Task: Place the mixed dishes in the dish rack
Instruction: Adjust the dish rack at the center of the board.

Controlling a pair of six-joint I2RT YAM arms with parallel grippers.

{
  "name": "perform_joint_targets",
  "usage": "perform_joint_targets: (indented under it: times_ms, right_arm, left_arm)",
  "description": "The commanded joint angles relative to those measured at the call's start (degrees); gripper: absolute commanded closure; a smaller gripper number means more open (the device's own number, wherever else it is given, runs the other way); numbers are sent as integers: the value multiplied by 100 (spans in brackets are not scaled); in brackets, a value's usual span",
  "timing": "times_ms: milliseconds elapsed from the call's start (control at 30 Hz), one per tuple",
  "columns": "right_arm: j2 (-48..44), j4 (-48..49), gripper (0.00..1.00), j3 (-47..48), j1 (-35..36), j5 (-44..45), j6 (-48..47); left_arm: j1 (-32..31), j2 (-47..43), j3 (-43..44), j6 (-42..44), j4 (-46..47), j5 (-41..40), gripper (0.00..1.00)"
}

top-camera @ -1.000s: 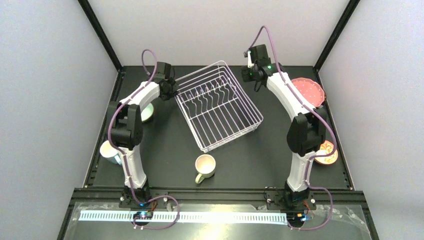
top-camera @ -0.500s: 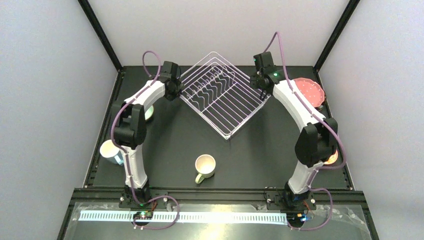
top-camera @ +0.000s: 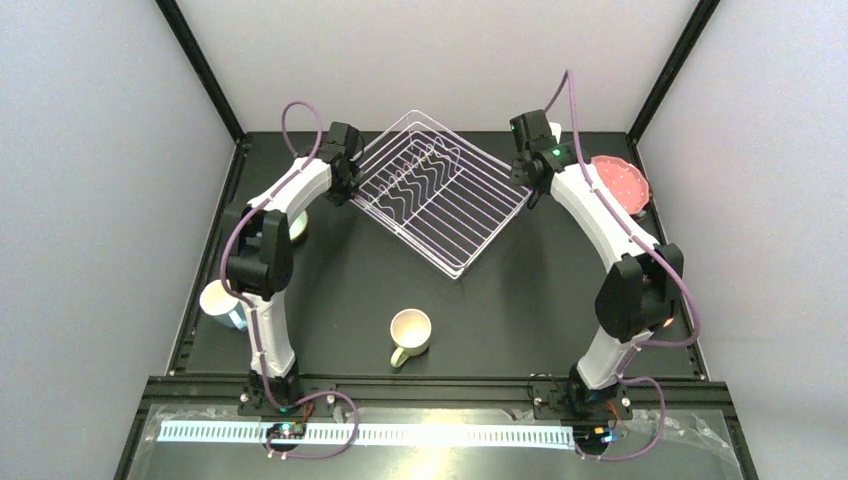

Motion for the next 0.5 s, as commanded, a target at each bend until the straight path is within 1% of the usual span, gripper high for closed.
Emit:
perform_joint_targets:
  times_ms: [0,267,467]
  right_arm:
    - [-244,-474,27,-315,23,168,487]
    - [-219,-372,28,-878,22,-159,724]
    - [-122,-155,28,-920,22,-312,703]
  left_arm:
    - [-78,-478,260,-454,49,-71,99]
    - [-296,-494,216,-688,22,-204,99]
    - [-374,-508,220,-747,-35,-289,99]
